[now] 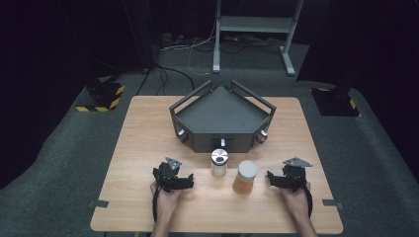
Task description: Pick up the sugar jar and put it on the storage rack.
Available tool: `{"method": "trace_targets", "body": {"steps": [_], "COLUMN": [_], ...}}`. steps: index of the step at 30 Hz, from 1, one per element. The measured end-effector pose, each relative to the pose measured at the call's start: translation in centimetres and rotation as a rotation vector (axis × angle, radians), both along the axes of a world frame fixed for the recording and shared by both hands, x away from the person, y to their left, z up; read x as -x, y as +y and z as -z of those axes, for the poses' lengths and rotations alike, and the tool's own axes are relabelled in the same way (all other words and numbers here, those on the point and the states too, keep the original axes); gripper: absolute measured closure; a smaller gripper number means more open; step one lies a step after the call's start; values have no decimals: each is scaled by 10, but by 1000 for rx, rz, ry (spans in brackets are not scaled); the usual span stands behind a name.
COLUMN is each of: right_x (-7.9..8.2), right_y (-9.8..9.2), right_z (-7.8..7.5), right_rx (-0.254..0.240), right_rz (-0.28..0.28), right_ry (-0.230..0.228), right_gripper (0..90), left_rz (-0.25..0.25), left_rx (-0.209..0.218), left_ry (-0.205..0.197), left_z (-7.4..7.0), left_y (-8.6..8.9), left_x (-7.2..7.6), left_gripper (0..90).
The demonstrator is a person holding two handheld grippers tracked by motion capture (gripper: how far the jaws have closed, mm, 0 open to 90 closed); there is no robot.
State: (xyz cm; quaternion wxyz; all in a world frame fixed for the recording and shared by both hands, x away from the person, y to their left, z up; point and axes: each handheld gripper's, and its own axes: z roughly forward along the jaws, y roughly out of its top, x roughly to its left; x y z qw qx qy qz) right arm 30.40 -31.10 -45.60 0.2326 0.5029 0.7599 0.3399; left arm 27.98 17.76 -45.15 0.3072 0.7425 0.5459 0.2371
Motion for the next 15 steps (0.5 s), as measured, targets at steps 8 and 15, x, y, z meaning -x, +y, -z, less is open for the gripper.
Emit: {"method": "trace_targets", "body": {"steps": [8,15], "right_x": [0,0], "right_y": [0,0], "right_z": [0,0], "right_rx": [0,0], "right_rz": [0,0], "right_ry": [0,0], "right_gripper": [121,121], "left_rz": [70,-106], "left_rx": [-17,305], "left_ry": [-5,-177], "left_z": [-4,33], "left_y": [-9,-39], "left_x": [-1,15], "left_gripper": [2,2]}}
